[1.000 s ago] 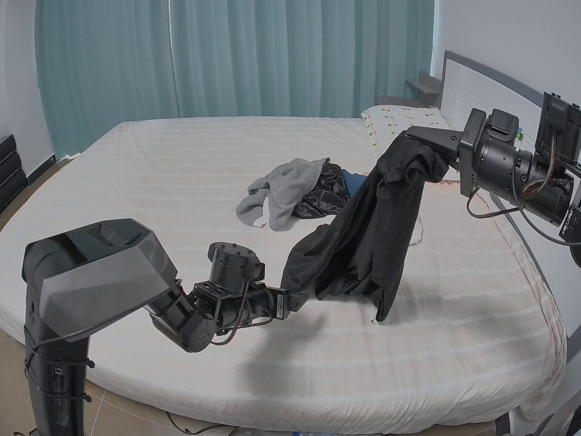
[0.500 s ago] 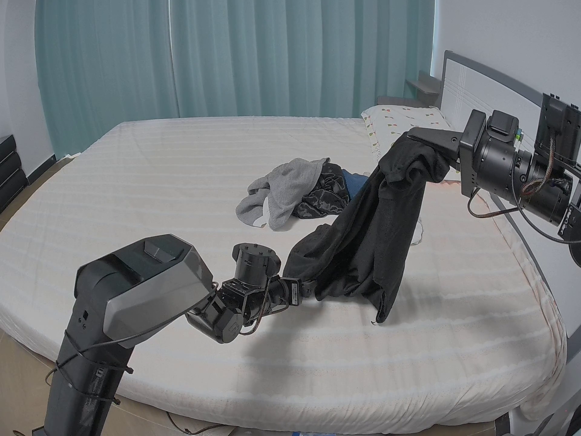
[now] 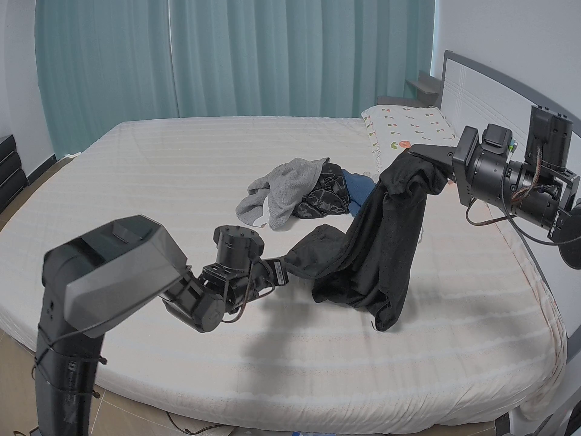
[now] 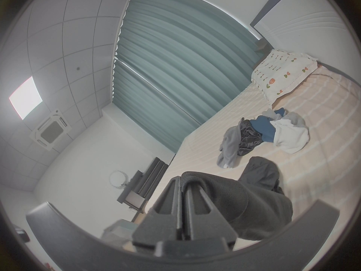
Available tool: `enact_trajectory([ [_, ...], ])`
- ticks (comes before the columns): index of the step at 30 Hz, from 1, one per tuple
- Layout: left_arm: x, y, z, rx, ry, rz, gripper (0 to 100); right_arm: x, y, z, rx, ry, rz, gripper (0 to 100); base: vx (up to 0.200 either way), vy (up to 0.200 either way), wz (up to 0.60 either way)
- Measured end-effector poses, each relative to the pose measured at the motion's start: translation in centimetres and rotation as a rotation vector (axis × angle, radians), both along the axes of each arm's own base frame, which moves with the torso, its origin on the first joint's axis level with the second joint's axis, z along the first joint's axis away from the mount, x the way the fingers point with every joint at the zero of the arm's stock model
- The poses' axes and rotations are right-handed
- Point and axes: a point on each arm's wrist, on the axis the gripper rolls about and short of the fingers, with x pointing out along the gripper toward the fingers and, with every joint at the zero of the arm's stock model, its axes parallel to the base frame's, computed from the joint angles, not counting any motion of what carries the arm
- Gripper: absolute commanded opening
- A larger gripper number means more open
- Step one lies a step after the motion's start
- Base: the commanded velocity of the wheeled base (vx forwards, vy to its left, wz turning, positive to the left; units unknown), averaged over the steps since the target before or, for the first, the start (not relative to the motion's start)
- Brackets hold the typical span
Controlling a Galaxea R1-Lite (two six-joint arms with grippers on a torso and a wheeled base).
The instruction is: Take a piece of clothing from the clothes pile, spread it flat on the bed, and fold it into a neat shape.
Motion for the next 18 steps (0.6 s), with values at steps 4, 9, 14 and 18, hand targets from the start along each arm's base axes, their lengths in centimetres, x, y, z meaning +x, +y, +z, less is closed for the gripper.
enact_trajectory([
  [4, -1.3, 1.3, 4.7, -0.082, -0.001, 0.054, 0, 1.4, 0.3, -1.1, -0.059, -0.004, -0.06, 0, 0.0, 0.0, 0.0],
  [9, -3.0, 2.9, 9.8, -0.204, -0.009, 0.112, 0, 3.3, 0.9, -1.2, -0.091, -0.045, -0.155, 0, 0.0, 0.0, 0.0],
  [14, -5.1, 5.1, 14.8, -0.275, -0.085, 0.142, 0, 4.7, 1.4, 0.6, -0.057, -0.147, -0.24, 0, 0.0, 0.0, 0.0],
  [18, -7.2, 7.0, 16.0, -0.291, -0.086, 0.152, 0, 4.9, 1.6, 0.8, -0.038, -0.178, -0.259, 0, 0.0, 0.0, 0.0],
])
